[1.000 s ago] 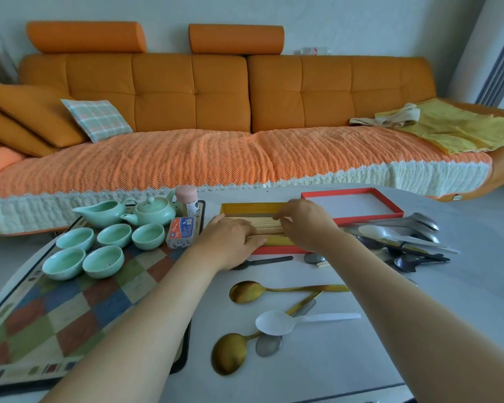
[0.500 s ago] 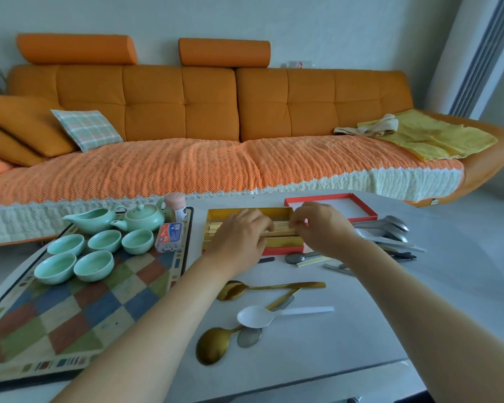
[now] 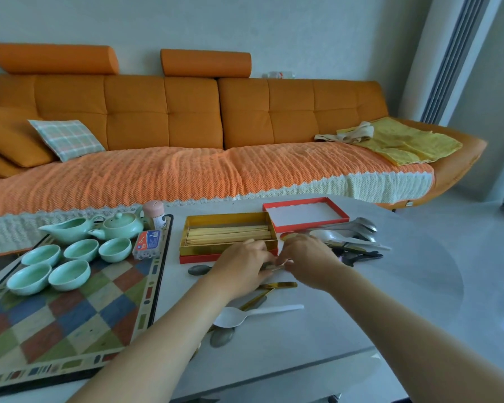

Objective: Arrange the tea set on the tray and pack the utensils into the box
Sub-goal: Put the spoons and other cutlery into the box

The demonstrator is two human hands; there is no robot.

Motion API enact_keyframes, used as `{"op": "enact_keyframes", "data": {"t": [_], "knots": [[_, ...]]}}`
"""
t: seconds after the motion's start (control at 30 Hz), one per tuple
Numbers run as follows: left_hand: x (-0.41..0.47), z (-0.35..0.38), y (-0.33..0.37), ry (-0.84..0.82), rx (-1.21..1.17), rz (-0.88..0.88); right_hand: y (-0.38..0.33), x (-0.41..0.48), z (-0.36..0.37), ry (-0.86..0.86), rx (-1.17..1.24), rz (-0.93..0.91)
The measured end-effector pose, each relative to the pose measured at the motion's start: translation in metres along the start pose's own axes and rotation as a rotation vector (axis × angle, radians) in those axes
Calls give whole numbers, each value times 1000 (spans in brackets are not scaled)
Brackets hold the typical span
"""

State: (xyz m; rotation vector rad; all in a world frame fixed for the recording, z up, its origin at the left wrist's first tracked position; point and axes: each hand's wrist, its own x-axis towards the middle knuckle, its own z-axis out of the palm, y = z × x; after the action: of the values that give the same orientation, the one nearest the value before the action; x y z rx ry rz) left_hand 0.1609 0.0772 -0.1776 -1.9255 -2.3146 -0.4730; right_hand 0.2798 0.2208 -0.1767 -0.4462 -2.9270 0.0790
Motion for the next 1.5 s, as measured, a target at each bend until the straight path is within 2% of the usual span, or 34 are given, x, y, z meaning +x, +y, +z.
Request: {"op": "enact_keyframes", "data": {"t": [0.3,0.5,0.63,0.83,1.03,1.13,1.27,1.4,1.5], "knots": [[-11,-11,-14,-7,56,-86,-16,10,-8,-70,288,10],[-9,-25,-21,-149,154,-181,5,4,-17,-91,147,46],[-9,-32,-23,-250,222,-231,3,3,-10,-96,148,65],[-11,-24,-17,-175,133,-146,-18,10,-5,-100,201,34],[-10,-30,-21,-406,57,-308,-17,7,-12,-162,210,-9],[-14,-32,-24,-450,23,-317,-16,9,-12,-181,196,-4],[-20,-40,-29,-310,23,-255,-18,14,-14,-156,221,3],[-24,-53,-41,-70,-49,-275,-23,24,-25,5,328,31],[-24,-61,-59,120,-107,-294,-25,37,-27,114,311,25]]}}
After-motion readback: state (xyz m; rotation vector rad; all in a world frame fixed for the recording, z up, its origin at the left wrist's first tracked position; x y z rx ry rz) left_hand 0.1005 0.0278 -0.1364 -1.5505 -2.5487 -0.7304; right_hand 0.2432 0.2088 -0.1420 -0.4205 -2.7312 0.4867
